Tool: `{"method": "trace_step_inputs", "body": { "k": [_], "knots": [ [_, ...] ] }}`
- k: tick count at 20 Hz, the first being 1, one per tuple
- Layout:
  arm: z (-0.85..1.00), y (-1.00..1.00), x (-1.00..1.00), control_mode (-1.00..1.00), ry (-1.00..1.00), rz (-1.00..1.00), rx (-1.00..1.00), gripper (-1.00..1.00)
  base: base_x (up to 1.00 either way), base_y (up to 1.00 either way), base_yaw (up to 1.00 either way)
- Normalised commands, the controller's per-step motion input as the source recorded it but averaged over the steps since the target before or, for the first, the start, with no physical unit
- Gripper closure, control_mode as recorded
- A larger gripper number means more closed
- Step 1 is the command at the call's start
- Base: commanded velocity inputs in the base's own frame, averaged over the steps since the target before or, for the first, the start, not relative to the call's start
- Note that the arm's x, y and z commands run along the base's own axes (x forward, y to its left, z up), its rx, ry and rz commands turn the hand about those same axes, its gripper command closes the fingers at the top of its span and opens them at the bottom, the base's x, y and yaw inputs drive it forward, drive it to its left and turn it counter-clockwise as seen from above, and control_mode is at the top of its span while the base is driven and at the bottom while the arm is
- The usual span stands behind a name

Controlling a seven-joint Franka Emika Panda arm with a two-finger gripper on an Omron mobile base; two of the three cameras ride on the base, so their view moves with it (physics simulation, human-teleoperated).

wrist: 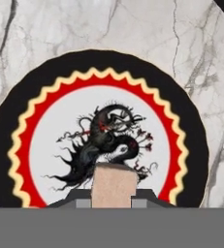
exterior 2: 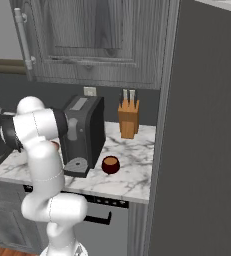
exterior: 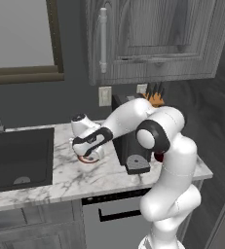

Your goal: Take a sugar cube from the saucer and place it inside the coffee. Then, grab milk from the fridge and place it next to the coffee on the counter to sweeten the coffee.

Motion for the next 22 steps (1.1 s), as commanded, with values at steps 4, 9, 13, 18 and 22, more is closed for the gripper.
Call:
{"method": "trace_step_inputs", "body": {
  "k": [4,9,13,18,22],
  "knots": [
    [0.00,0.00,0.11,-1.00,0.00,0.00,0.00,1.00,0.00,0.00,0.00],
    [0.02,0.00,0.01,-1.00,0.00,0.00,0.00,1.00,0.00,0.00,0.00],
    [0.33,-0.11,-0.41,-1.00,-0.04,-0.02,0.00,1.00,0.00,0.00,0.00],
    [0.44,-0.27,-0.55,-1.00,-0.13,-0.04,0.00,1.00,0.00,0.00,0.00],
    [0.41,-0.44,-0.51,-1.00,-0.14,-0.04,0.00,1.00,0.00,0.00,0.00]
  ]
}}
